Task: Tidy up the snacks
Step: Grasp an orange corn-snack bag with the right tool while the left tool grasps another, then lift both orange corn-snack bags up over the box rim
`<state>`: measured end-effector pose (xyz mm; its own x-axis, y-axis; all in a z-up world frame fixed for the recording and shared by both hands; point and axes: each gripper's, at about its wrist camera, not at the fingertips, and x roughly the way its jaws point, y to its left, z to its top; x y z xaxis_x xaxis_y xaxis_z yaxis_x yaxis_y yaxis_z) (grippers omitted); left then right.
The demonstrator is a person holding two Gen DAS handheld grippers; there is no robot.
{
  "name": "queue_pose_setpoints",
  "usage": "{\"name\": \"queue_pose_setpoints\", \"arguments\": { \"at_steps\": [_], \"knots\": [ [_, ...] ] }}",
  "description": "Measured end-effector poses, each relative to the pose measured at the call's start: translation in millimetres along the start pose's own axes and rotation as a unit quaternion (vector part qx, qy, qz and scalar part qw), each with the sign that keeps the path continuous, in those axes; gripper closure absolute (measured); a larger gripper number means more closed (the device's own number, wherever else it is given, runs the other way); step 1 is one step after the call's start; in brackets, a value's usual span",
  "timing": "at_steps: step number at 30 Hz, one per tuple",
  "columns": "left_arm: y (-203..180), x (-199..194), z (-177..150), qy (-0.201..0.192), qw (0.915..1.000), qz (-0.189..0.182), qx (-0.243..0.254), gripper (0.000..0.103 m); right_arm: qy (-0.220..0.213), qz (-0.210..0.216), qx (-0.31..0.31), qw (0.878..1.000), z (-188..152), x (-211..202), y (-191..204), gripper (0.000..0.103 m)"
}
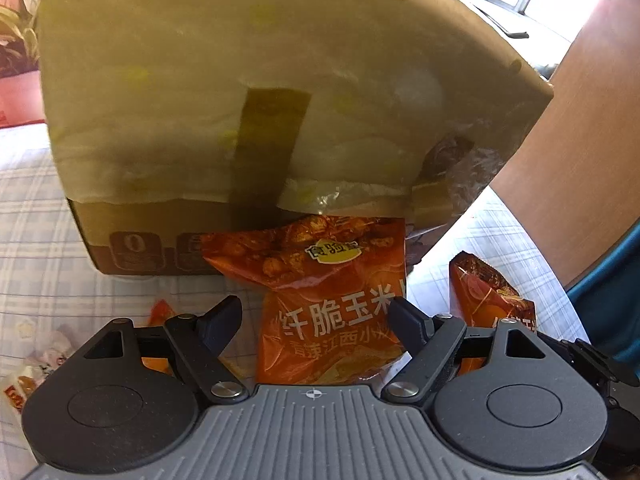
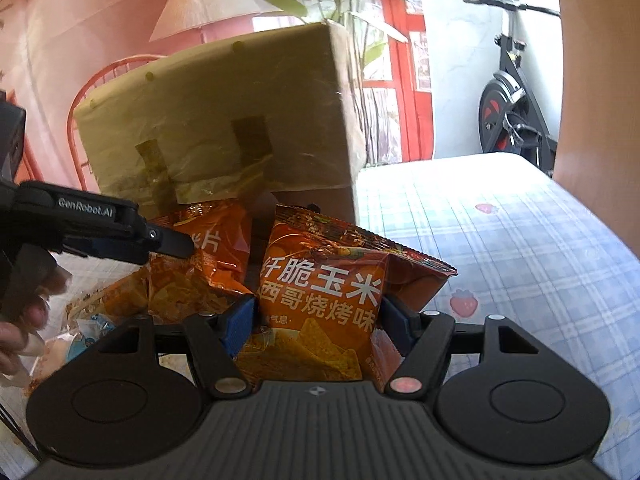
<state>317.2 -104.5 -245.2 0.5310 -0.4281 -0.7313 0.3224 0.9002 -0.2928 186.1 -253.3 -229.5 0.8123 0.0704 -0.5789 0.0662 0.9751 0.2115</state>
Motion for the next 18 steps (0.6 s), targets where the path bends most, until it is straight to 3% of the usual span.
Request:
{"name": "queue_pose_setpoints", "arguments": {
  "at_steps": [11, 13, 14, 18],
  "knots": [
    [2, 13, -2, 0.002, 0.9996, -0.021, -0.017, 0.02, 0.004, 0.005, 0.01, 1.0, -1, 1, 0, 0.034],
    [3, 13, -3, -0.001, 0.9994, -0.029, -0.018, 0.025, 0.004, 0.007, 0.012, 1.0, -1, 2, 0, 0.034],
    [8, 12, -4, -0.002, 0.9991, -0.038, -0.02, 0.04, 0.003, 0.007, 0.012, 1.0, -1, 2, 0, 0.034],
    [4, 6, -6, 0.001, 0.9992, -0.036, -0.016, 0.048, 0.001, 0.005, 0.015, 1.0, 0, 0, -1, 0.034]
  ]
}}
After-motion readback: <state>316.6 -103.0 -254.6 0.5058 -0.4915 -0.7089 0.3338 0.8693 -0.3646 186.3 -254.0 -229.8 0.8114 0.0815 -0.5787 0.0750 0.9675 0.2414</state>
